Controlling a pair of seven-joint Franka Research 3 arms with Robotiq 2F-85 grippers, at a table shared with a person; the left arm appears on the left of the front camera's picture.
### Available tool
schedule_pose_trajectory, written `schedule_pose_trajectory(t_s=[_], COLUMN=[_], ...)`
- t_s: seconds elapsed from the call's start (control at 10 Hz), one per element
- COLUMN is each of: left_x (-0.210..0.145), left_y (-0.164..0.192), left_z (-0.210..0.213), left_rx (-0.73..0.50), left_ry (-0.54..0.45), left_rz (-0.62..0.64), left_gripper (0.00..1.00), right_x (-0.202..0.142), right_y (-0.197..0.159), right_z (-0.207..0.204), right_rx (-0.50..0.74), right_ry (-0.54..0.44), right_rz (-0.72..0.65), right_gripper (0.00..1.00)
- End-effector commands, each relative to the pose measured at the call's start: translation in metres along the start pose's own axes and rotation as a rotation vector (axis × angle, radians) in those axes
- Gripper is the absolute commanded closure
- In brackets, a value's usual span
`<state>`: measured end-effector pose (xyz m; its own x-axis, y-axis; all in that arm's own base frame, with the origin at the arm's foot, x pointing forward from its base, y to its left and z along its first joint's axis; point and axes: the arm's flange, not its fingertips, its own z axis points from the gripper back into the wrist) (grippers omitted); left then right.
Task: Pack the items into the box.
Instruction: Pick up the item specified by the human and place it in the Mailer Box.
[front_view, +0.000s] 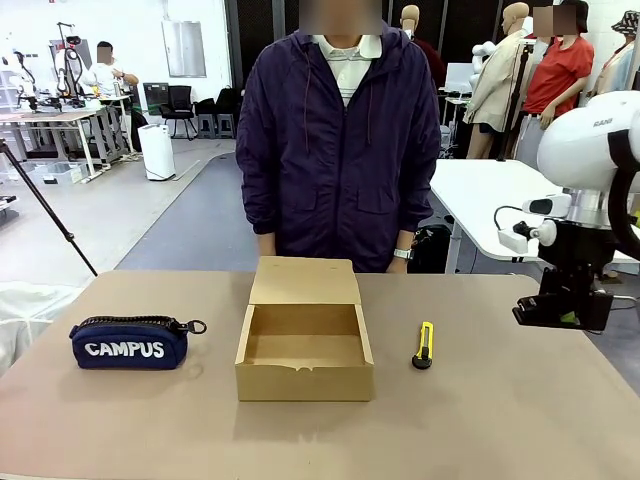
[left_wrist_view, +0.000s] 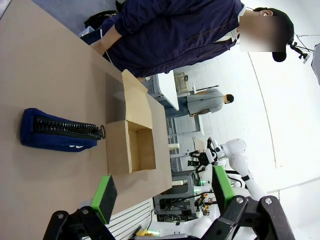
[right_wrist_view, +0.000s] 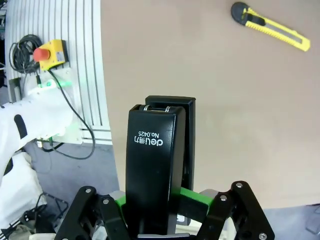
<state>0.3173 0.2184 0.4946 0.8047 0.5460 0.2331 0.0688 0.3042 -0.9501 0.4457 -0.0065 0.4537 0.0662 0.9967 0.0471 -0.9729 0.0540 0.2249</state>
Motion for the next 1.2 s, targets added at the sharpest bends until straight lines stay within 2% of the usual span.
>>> schedule_pose_trajectory(t_s=[0.0,0.1,0.2,0.3,0.5,0.8,1.1], left_x=[-0.001,-0.001,-0.001,-0.001,-0.001,-0.001,-0.001], left_y=[-0.002,-0.002,-0.002,-0.002,-0.002,-0.002,-0.002], left_z=[0.002,0.002,0.002,0.002,0.002,0.002,0.002], left_rx=[0.001,0.001,0.001,0.001,0.001,0.001,0.001], left_ry=[0.012,0.012,0.012,0.012,0.012,0.012,0.012], left_rz=[-0.001,-0.001,-0.001,-0.001,-0.001,-0.001,-0.001], left_gripper=[0.0,0.0,0.0,0.0,0.0,0.0,0.0], right_x=[-0.004,0.011,0.044,0.092,0.18,0.303,0.376], right_y=[0.0,0.002,-0.008,-0.026,-0.059,-0.099,-0.106], right_z=[0.003,0.012,0.031,0.049,0.061,0.04,-0.01], right_rx=[-0.011,0.025,0.014,-0.003,-0.01,-0.013,0.11], right_ry=[-0.001,-0.048,-0.021,0.017,0.01,0.02,-0.134], right_rz=[-0.01,-0.099,-0.17,-0.138,-0.019,0.054,0.109], right_gripper=[1.0,1.0,1.0,1.0,1.0,1.0,1.0])
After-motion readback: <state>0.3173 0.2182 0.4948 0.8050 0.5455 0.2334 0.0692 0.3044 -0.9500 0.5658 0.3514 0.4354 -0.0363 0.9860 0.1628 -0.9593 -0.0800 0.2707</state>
